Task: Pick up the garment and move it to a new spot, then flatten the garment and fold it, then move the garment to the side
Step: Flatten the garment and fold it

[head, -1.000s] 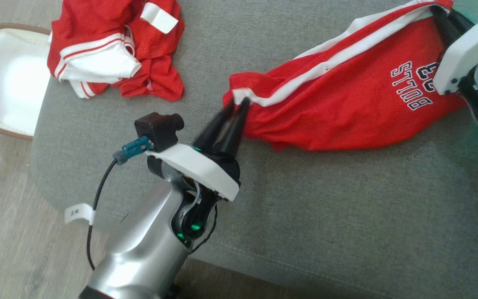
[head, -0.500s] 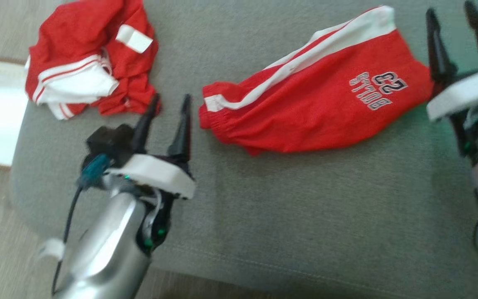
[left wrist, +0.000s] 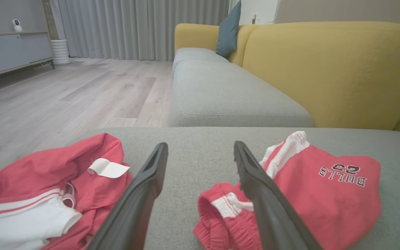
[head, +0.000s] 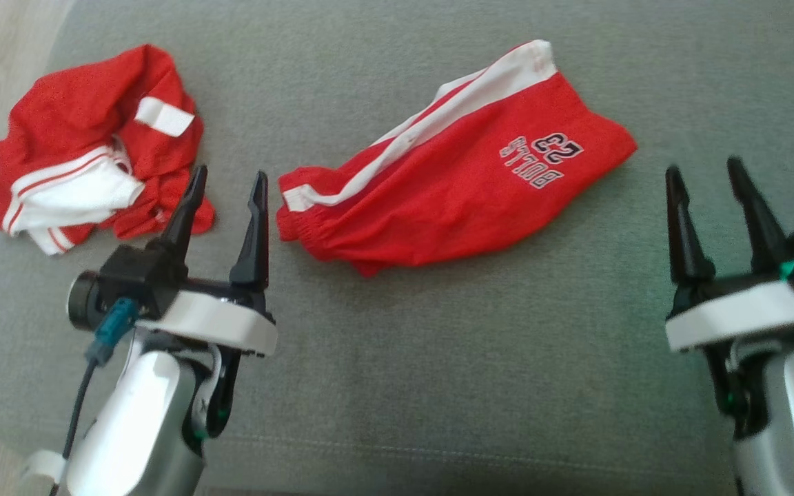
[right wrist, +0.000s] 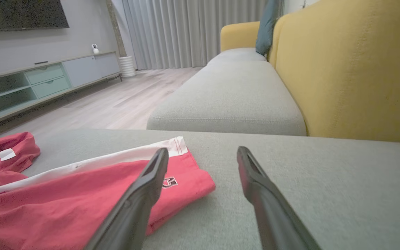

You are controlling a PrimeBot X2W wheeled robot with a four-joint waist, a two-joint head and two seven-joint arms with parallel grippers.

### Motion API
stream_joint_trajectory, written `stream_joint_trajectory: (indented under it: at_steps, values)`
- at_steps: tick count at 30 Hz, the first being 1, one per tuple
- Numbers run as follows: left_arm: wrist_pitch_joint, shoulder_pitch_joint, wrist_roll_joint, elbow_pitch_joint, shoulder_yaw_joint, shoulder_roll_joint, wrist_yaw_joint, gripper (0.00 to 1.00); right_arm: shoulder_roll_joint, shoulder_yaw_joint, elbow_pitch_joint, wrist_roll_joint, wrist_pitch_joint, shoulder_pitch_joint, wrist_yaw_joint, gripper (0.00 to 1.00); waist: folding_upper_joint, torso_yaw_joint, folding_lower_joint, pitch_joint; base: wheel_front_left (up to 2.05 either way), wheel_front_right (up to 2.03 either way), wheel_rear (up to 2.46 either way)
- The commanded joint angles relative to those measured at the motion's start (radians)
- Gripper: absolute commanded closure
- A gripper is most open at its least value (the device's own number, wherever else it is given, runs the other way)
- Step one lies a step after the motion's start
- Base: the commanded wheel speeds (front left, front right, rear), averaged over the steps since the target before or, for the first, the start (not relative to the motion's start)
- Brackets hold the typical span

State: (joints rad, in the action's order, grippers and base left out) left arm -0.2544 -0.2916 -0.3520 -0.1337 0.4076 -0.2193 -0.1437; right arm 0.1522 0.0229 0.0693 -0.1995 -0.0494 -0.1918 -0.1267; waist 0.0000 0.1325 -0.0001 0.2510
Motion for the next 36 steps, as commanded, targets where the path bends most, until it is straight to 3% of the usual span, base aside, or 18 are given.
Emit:
stream_joint_trajectory:
  at_steps: [1, 10, 23, 32, 36]
  values:
    - [-0.007, -0.008, 0.011, 0.025, -0.036, -0.032, 0.005, 0.00, -0.011, 0.010, -0.064, 0.013, 0.015, 0.011, -0.004, 0.00, 0.0000, -0.015, 0.0001, -0.011, 0.00, 0.00, 0.00]
    - [-0.007, 0.029, 0.025, 0.005, -0.028, -0.034, 0.009, 0.00, -0.051, -0.025, -0.193, 0.038, 0.081, 0.126, -0.004, 0.00, 0.0000, -0.044, 0.0001, -0.017, 0.00, 0.00, 0.00]
    - [-0.007, 0.017, 0.029, 0.002, -0.033, -0.020, 0.018, 0.00, -0.051, -0.047, -0.229, 0.047, 0.115, 0.132, -0.004, 0.00, 0.0000, -0.043, 0.0001, 0.005, 0.00, 0.00, 0.00]
    - [-0.007, -0.031, 0.045, 0.026, -0.029, -0.001, 0.032, 0.00, 0.006, -0.025, -0.146, 0.018, 0.199, 0.015, -0.004, 0.00, 0.0000, -0.010, 0.0001, 0.084, 0.00, 0.00, 0.00]
    - [-0.007, -0.067, 0.056, 0.032, -0.021, 0.020, 0.049, 0.00, 0.059, 0.026, -0.048, -0.011, 0.262, -0.110, -0.004, 0.00, 0.0000, 0.020, 0.0001, 0.135, 0.00, 0.00, 0.00]
